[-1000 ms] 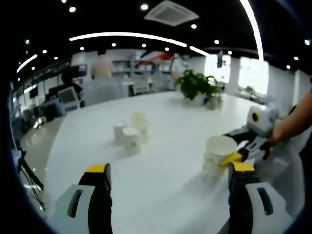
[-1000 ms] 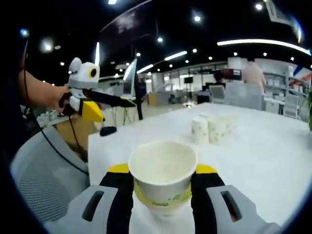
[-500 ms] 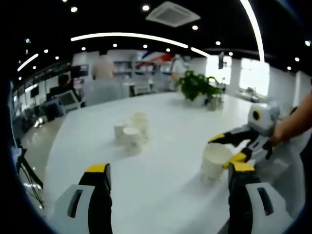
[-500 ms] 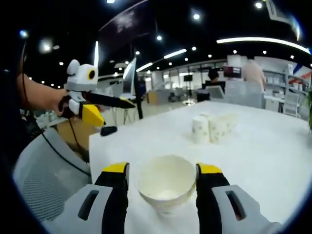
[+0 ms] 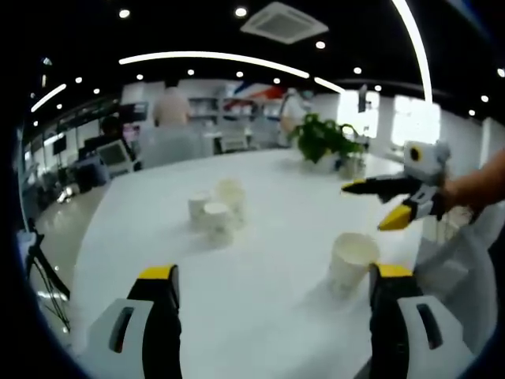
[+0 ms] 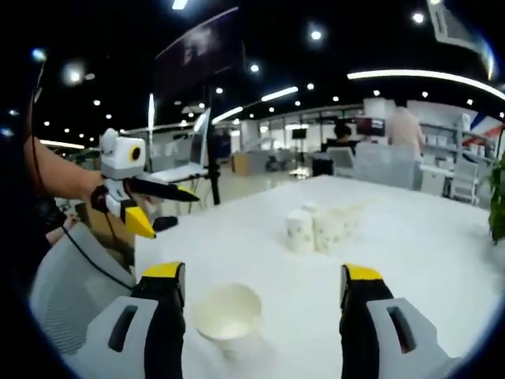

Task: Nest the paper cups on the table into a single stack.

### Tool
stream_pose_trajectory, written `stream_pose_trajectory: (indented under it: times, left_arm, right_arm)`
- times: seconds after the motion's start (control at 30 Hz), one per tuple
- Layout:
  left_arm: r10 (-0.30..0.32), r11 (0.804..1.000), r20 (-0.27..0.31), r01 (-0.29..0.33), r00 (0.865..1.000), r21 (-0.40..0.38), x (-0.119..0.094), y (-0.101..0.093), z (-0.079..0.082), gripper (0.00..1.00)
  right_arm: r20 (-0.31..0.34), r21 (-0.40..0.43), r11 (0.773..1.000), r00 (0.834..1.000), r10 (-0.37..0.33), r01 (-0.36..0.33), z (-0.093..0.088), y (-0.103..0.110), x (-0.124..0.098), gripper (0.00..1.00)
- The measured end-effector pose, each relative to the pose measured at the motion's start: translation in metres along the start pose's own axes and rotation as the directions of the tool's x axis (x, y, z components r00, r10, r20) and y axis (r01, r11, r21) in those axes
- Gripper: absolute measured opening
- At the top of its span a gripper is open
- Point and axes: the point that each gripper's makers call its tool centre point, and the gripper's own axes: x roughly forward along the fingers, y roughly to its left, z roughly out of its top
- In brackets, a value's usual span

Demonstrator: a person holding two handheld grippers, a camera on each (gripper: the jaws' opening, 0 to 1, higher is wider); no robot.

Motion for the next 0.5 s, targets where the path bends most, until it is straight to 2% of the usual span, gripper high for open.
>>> stream_pose_trajectory:
  times: [0.23,0.37,0.5]
  left_arm:
    - [0.009,1.000,0.010,-0.009,1.000,-0.003,-0.002,0.002,-0.003,0.99]
    - [0.018,1.000,0.024,-0.018,1.000,-0.002,-0.003,0.004,-0.004,0.99]
    - [0.026,1.000,0.036,-0.025,0.999,-0.019,-0.004,0.007,-0.006,0.99]
  right_arm:
    - [0.013,0.019,0.999,0.999,-0.049,0.048,0.000,-0.021,-0.017,0.90]
    - [0.002,-0.027,0.996,0.996,-0.086,0.086,-0.008,-0.036,-0.028,0.95]
    - [-0.019,-0.012,0.994,0.993,-0.113,0.113,-0.018,-0.047,-0.040,0.97]
